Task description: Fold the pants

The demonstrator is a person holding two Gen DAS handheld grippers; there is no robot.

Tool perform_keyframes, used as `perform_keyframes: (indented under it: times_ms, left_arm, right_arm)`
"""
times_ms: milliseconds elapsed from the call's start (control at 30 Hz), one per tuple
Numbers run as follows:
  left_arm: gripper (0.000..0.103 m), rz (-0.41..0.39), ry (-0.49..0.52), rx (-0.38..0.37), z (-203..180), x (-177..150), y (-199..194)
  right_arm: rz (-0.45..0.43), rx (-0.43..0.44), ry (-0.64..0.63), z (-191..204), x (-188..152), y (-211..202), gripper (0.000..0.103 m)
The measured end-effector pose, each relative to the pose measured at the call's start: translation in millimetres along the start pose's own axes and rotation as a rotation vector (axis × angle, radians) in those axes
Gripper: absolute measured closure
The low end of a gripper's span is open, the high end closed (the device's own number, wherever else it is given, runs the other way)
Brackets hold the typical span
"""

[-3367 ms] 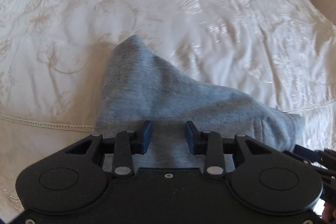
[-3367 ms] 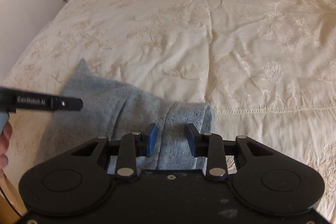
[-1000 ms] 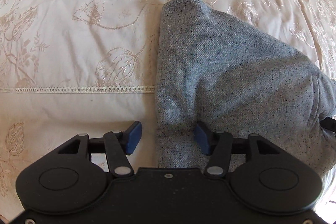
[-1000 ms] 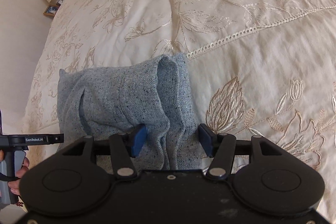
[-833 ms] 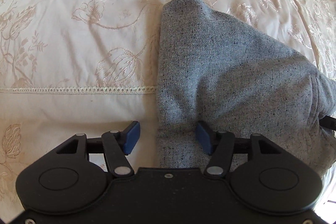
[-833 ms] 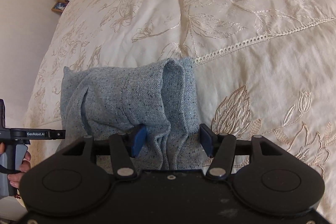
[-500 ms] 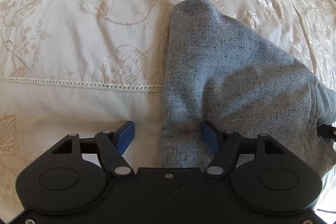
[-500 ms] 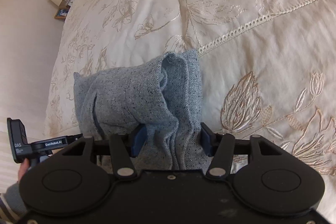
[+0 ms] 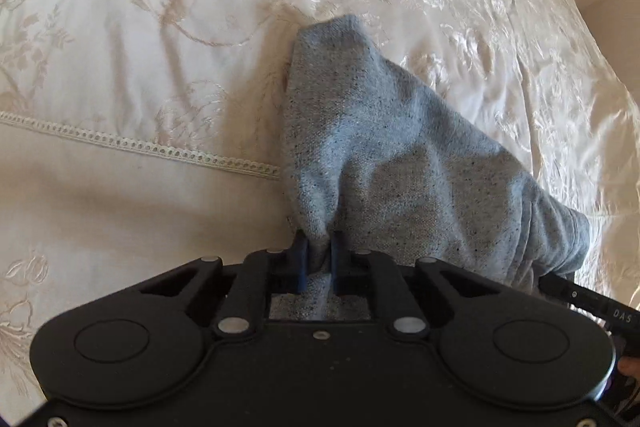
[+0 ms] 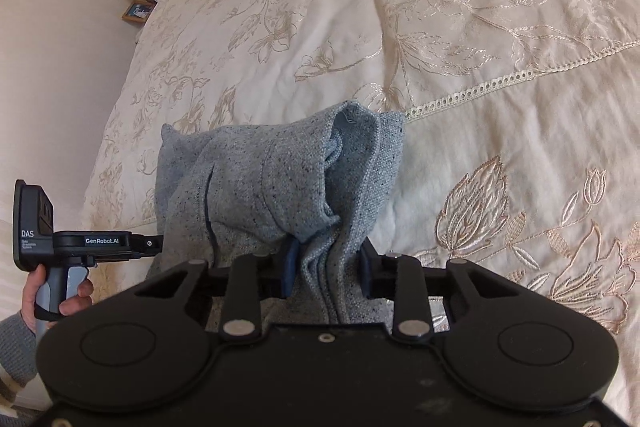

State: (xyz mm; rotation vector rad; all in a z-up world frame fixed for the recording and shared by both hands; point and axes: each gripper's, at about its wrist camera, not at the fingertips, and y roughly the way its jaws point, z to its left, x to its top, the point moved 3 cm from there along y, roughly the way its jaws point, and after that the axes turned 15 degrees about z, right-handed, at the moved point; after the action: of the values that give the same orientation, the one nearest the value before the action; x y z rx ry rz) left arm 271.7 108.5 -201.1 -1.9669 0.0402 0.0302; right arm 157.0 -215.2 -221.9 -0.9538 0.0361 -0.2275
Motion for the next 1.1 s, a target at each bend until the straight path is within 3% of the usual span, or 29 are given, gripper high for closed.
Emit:
perform_keyframes:
  times_ms: [100, 233, 367, 500, 667, 767, 800, 867, 933, 967, 1100]
  left_arm:
    - [0.093, -0.089, 0.016, 0.046, -13, -14, -25]
    - [0.093, -0.172, 0.031, 0.052, -27, -28, -60]
    - [0.093, -0.263, 0.021, 0.102, -26, -27, -92]
    - [0.093, -0.341, -0.029, 0.152, -2, -13, -129]
    - [0.092, -0.411, -0.114, 0.228, 46, 23, -156]
    - [0.082, -0.409, -0.189, 0.282, 79, 41, -152]
    - [0.077, -0.394, -0.228, 0.338, 90, 45, -147]
    - [0.079, -0.349, -0.325, 0.441, 113, 52, -134]
    - [0.080, -0.328, -0.384, 0.456, 126, 50, -129]
    - [0.080, -0.331, -0.404, 0.439, 129, 45, -130]
    - [0.080, -0.341, -0.424, 0.431, 123, 23, -140]
  right_arm:
    - [-0.019, -0.026, -0.051, 13, -1, -7, 0.076]
    - [-0.060, -0.045, -0.142, 43, -1, -27, 0.079]
    - [-0.098, -0.044, -0.243, 83, 8, -43, 0.080]
    - [-0.110, -0.001, -0.318, 126, 37, -45, 0.080]
    - [-0.107, 0.056, -0.420, 197, 97, -12, 0.080]
    - [-0.097, 0.072, -0.417, 231, 132, 23, 0.079]
    - [-0.091, 0.063, -0.396, 237, 141, 37, 0.079]
    - [-0.054, -0.030, -0.368, 247, 157, 68, 0.070]
    - [-0.061, -0.238, -0.349, 252, 164, 89, 0.070]
    - [-0.078, -0.285, -0.358, 254, 164, 93, 0.070]
    - [-0.124, -0.243, -0.398, 264, 145, 75, 0.070]
